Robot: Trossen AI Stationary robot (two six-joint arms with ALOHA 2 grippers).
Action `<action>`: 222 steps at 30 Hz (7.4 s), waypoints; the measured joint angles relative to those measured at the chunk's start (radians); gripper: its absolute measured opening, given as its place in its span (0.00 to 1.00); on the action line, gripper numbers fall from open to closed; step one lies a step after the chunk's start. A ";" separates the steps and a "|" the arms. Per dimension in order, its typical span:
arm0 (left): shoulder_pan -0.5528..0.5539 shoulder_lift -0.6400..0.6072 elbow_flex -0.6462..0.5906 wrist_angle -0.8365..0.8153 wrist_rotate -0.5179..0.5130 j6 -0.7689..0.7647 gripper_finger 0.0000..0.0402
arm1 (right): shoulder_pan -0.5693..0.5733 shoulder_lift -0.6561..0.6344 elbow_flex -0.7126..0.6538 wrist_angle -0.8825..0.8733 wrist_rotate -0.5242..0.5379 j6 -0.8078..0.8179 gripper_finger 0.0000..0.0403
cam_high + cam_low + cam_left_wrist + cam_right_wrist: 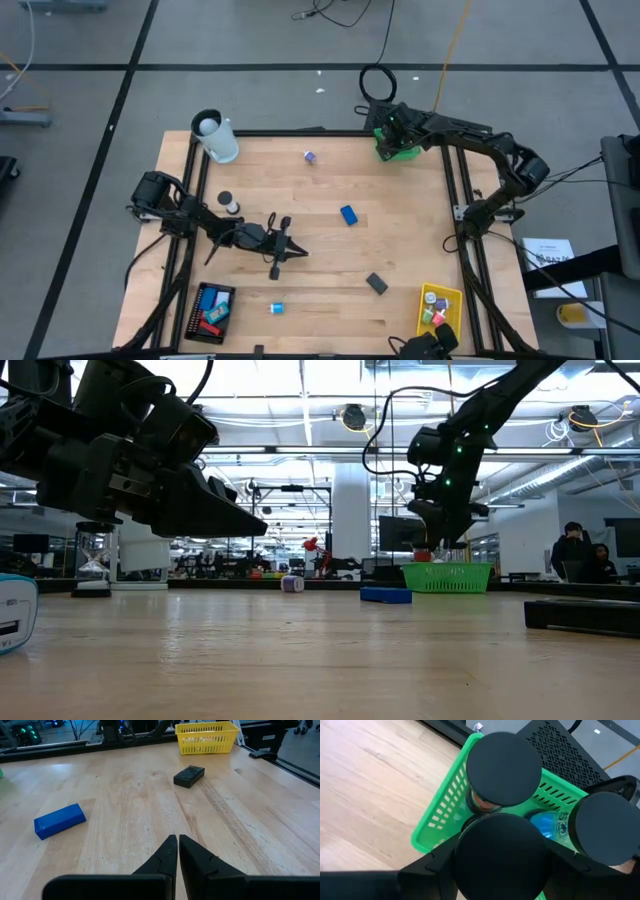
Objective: Pick & Place Office items
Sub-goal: Put the orange hourglass into the green bin, then put the blue digital clock into the black bin
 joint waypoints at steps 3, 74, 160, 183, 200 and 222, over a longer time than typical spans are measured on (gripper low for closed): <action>0.000 0.000 0.000 0.000 0.000 -0.001 0.06 | 0.000 0.002 0.000 -0.009 0.000 0.000 0.51; 0.035 0.000 0.001 -0.097 -0.108 -0.151 0.06 | 0.921 -0.226 -0.631 1.411 0.317 -0.161 0.00; 0.056 0.000 0.035 -0.179 -0.230 -0.233 0.06 | 0.925 0.267 -0.366 0.822 0.374 0.315 0.40; 0.056 0.000 0.035 -0.186 -0.229 -0.242 0.06 | 0.924 0.125 -0.492 0.864 0.290 0.283 0.74; 0.084 0.000 0.049 -0.191 -0.229 -0.301 0.06 | 0.849 0.125 -0.659 1.235 0.155 0.149 0.61; 0.174 0.000 0.155 -0.350 -0.201 -0.341 0.37 | 0.848 0.131 -0.636 1.198 0.154 0.149 0.66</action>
